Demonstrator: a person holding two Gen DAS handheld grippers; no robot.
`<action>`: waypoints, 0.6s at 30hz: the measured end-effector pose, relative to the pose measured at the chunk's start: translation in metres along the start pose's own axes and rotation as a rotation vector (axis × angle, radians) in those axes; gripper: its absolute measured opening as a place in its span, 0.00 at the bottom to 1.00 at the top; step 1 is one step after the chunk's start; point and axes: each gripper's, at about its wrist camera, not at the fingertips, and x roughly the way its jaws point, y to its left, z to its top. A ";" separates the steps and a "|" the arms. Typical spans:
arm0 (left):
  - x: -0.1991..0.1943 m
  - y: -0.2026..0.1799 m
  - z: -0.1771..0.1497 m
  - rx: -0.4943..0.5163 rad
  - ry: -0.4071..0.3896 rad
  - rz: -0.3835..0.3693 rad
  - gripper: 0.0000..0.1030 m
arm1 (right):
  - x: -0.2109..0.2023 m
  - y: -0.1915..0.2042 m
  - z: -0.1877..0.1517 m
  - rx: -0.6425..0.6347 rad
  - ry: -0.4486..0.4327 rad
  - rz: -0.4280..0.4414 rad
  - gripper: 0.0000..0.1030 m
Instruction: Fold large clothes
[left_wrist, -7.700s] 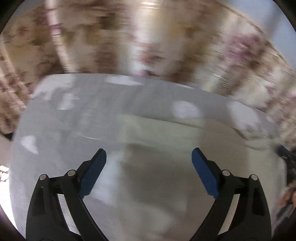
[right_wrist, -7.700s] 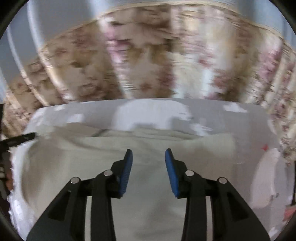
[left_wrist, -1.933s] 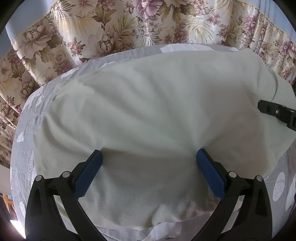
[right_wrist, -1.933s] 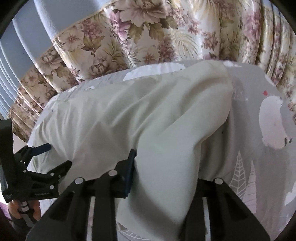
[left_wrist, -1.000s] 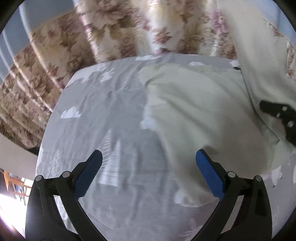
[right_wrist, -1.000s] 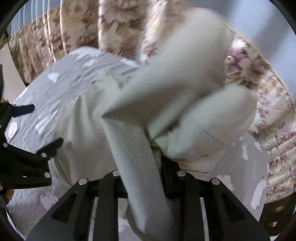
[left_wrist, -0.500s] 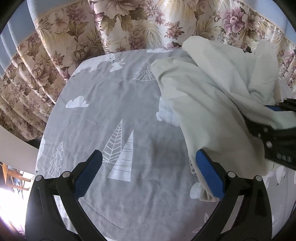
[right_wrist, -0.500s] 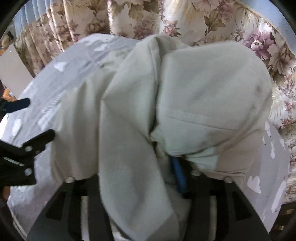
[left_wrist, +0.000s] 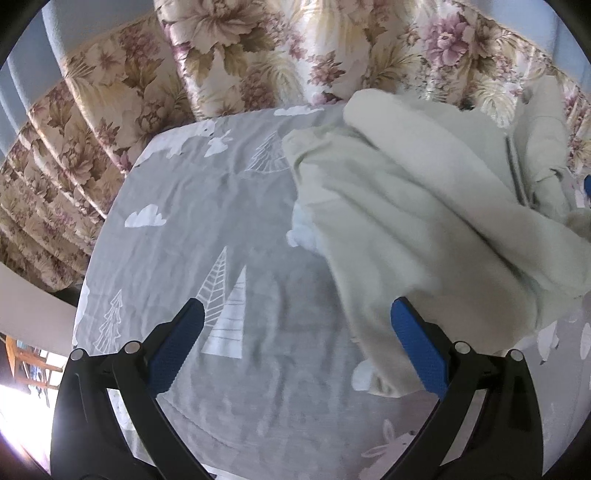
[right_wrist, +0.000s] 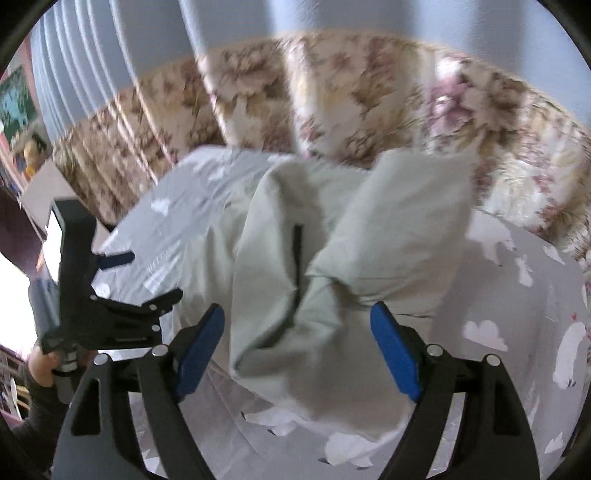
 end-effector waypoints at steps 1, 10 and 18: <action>-0.003 -0.004 0.001 0.005 -0.007 -0.008 0.97 | -0.009 -0.012 -0.001 0.036 -0.036 -0.010 0.79; -0.029 -0.039 0.016 0.056 -0.065 -0.078 0.97 | 0.036 -0.100 -0.028 0.200 0.070 -0.011 0.42; -0.042 -0.077 0.045 0.124 -0.101 -0.120 0.97 | 0.073 -0.082 -0.029 0.103 0.113 0.163 0.22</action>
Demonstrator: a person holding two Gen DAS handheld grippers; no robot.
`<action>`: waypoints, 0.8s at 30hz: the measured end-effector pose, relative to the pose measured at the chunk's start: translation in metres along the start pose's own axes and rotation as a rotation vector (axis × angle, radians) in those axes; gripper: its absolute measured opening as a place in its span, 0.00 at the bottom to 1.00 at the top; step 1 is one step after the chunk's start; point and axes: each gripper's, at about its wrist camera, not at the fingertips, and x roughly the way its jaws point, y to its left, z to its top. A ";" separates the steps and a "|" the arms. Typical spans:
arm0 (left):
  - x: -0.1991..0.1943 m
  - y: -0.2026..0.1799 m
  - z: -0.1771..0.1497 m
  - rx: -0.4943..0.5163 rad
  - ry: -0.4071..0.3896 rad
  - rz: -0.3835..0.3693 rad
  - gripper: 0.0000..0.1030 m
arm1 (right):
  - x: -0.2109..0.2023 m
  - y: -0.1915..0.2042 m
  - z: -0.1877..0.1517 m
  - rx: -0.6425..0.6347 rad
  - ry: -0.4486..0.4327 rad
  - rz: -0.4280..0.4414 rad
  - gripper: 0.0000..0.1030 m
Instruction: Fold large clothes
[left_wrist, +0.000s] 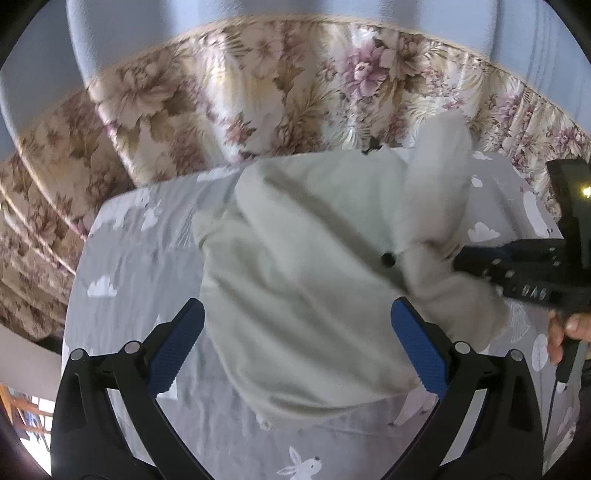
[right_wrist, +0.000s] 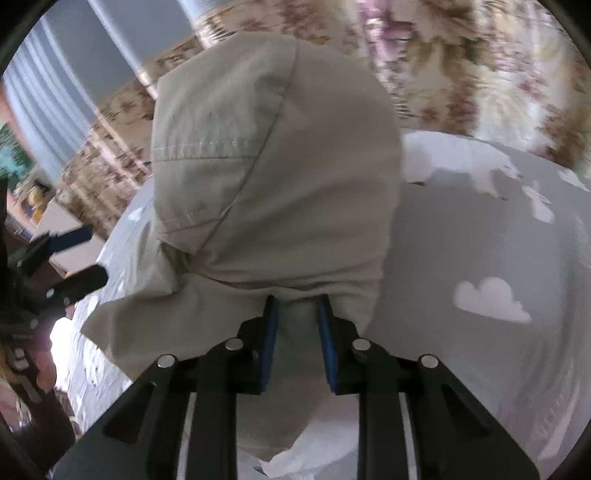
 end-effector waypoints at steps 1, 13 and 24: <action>0.002 -0.002 0.003 0.005 0.001 0.002 0.97 | 0.004 0.001 0.000 -0.003 0.001 0.009 0.22; 0.045 -0.035 0.026 0.045 0.035 -0.062 0.87 | 0.000 0.004 -0.009 -0.049 -0.014 0.019 0.22; 0.059 -0.057 0.021 0.112 0.044 -0.123 0.11 | -0.015 -0.005 -0.009 -0.002 -0.039 0.005 0.37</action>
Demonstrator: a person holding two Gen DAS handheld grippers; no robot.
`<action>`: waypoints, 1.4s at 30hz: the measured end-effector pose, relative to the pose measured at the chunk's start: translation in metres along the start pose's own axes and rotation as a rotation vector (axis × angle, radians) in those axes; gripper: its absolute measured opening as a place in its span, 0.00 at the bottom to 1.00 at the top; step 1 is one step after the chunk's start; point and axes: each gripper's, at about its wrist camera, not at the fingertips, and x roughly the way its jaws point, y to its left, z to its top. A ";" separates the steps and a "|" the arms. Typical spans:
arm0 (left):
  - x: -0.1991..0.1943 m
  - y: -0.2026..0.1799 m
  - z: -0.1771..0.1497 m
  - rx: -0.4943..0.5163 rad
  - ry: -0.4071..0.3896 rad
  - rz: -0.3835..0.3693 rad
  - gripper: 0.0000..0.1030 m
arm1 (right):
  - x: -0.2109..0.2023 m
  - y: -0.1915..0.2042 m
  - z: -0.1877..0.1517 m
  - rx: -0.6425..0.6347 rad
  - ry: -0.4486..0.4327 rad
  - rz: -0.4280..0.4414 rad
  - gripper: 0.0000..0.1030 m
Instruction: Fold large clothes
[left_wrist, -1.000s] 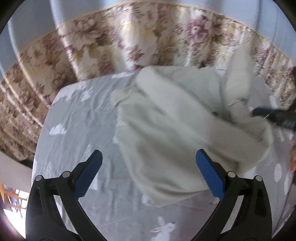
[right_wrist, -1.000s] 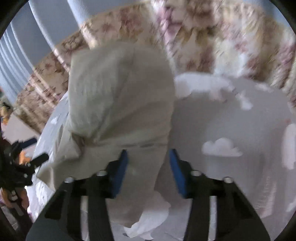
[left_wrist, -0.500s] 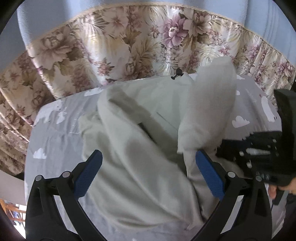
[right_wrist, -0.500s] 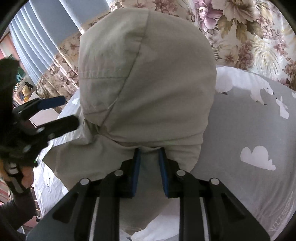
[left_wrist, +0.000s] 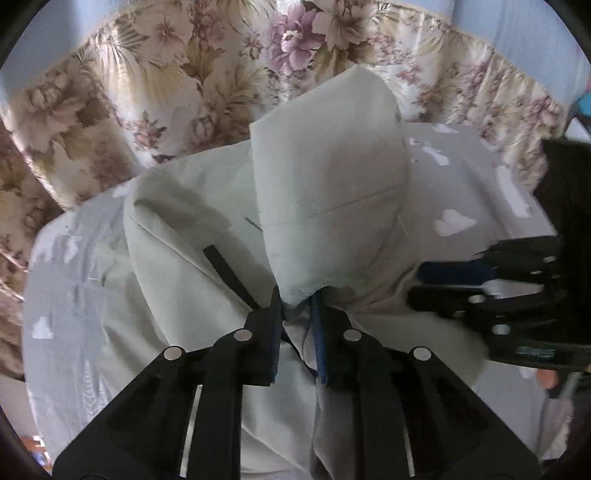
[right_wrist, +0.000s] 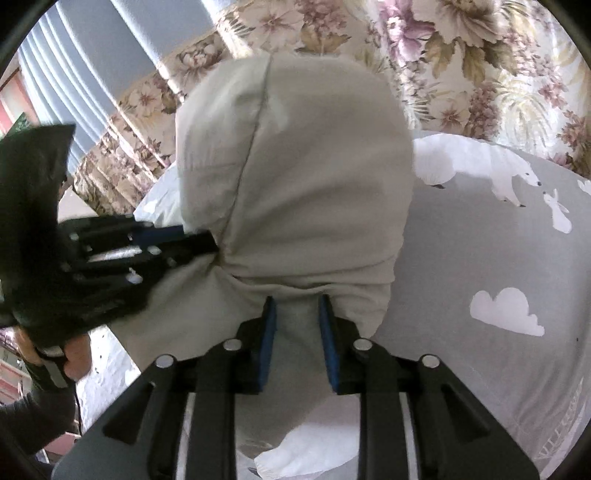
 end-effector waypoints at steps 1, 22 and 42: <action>-0.002 -0.005 -0.001 0.021 -0.019 0.027 0.10 | -0.006 -0.004 0.000 0.019 -0.019 -0.015 0.40; -0.040 0.133 -0.065 -0.149 0.048 0.058 0.02 | 0.002 0.097 0.032 -0.163 -0.065 -0.029 0.47; -0.067 0.108 -0.082 -0.172 -0.011 -0.067 0.73 | -0.006 0.063 0.024 -0.052 -0.092 -0.051 0.60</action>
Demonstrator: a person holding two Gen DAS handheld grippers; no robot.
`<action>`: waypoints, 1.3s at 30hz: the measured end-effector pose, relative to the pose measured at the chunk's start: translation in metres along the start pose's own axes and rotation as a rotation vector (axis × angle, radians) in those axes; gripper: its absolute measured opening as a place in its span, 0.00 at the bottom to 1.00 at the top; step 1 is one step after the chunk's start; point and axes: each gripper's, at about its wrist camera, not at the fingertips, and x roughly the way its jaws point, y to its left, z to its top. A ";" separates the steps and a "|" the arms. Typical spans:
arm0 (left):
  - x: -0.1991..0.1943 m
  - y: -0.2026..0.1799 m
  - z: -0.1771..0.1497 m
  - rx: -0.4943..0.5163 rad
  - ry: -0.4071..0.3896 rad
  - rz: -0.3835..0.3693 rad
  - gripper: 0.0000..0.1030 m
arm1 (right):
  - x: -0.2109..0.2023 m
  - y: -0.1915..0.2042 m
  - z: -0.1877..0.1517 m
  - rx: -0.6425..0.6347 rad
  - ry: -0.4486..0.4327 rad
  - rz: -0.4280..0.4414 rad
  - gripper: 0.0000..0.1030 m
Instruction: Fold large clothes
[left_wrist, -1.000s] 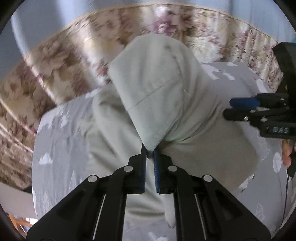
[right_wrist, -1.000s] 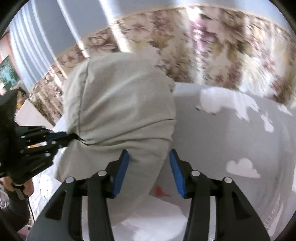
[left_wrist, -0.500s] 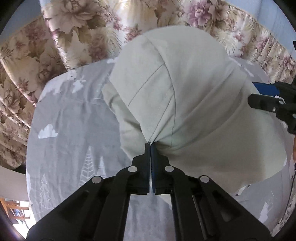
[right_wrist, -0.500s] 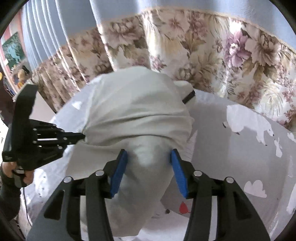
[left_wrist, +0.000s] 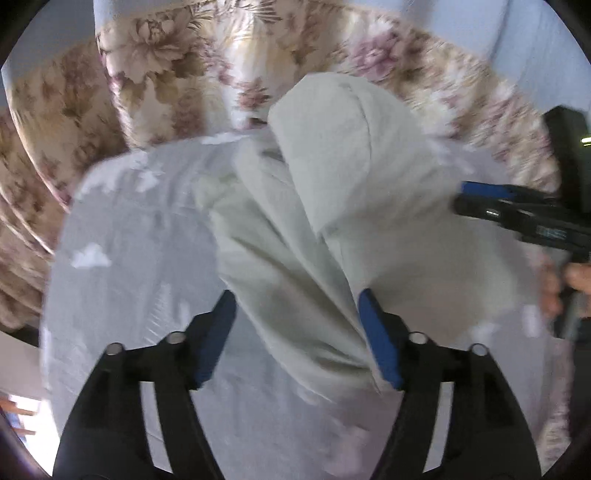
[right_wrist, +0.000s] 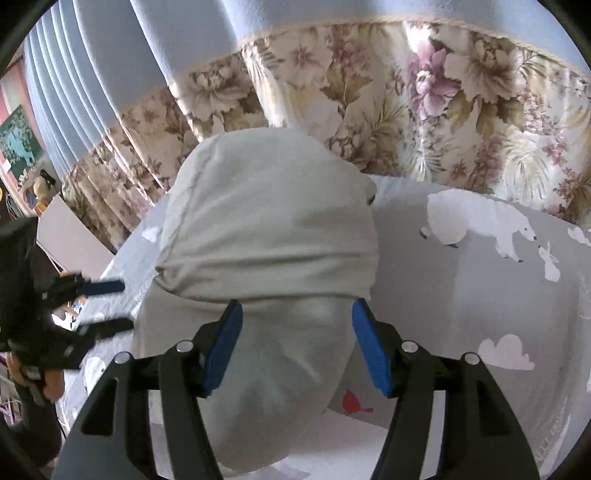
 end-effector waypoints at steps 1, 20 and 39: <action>-0.002 -0.002 -0.004 -0.014 -0.001 -0.037 0.74 | -0.001 0.001 -0.001 0.000 0.001 0.006 0.60; 0.036 -0.045 0.001 -0.067 0.055 -0.159 0.84 | 0.021 -0.002 -0.009 0.000 0.059 0.039 0.60; 0.058 -0.023 0.008 -0.207 0.039 -0.365 0.26 | 0.020 -0.001 -0.009 0.002 0.064 0.054 0.62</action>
